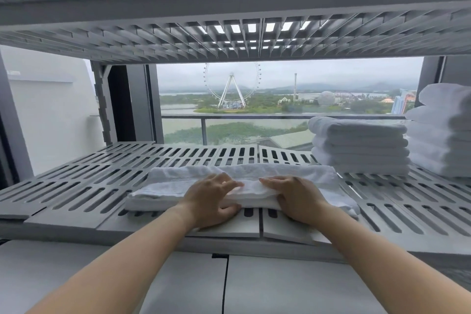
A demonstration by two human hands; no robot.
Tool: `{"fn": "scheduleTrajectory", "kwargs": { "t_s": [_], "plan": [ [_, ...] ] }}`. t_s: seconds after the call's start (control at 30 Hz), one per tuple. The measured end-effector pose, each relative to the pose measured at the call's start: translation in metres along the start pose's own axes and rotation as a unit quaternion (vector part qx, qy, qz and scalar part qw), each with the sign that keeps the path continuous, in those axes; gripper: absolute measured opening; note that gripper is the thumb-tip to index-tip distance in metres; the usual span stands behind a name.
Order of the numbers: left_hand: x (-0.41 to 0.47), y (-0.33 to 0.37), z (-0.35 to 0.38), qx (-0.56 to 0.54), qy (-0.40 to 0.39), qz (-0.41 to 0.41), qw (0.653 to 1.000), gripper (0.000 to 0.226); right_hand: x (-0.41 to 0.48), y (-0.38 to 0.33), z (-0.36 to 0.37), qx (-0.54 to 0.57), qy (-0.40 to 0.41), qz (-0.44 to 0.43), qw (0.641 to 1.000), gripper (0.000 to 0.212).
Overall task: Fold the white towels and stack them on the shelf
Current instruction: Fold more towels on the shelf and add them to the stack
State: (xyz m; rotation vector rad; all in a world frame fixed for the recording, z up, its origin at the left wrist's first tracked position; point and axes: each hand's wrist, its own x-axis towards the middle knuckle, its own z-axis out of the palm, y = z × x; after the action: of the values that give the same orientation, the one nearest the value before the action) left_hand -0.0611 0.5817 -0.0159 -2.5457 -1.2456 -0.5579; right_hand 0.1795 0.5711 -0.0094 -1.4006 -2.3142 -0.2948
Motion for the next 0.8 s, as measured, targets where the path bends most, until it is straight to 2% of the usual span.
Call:
{"fn": "scheduleTrajectory", "kwargs": {
  "t_s": [0.1,0.2,0.33,0.4,0.5,0.57,0.7,0.8],
  "plan": [
    [0.013,0.009,0.002,-0.001,-0.014,0.0,1.0,0.056,0.004,0.007,-0.005,-0.047,-0.054,0.036,0.997,0.061],
    [0.028,0.023,0.008,-0.025,-0.069,-0.005,0.997,0.052,0.004,0.014,-0.01,-0.067,-0.091,0.037,0.993,0.055],
    [0.04,0.035,0.015,-0.064,-0.075,-0.012,0.995,0.047,0.005,0.029,-0.016,-0.127,-0.032,0.024,0.991,0.057],
    [0.042,0.036,0.016,-0.062,-0.074,-0.006,0.995,0.046,0.004,0.034,-0.014,-0.136,-0.069,0.011,0.988,0.059],
    [0.043,0.035,0.014,-0.039,-0.082,0.006,0.996,0.051,-0.003,0.042,-0.005,-0.04,-0.132,0.04,0.99,0.068],
    [0.046,0.037,0.01,-0.063,-0.078,0.003,0.995,0.056,-0.005,0.048,-0.004,0.056,-0.128,0.069,0.988,0.071],
    [0.068,0.049,0.007,-0.145,-0.036,-0.046,0.988,0.059,-0.003,0.055,-0.011,0.227,-0.144,0.095,0.959,0.066],
    [0.083,0.058,0.011,-0.155,-0.065,-0.02,0.986,0.05,-0.002,0.067,-0.02,0.308,-0.118,0.123,0.936,0.06]
  ]
}}
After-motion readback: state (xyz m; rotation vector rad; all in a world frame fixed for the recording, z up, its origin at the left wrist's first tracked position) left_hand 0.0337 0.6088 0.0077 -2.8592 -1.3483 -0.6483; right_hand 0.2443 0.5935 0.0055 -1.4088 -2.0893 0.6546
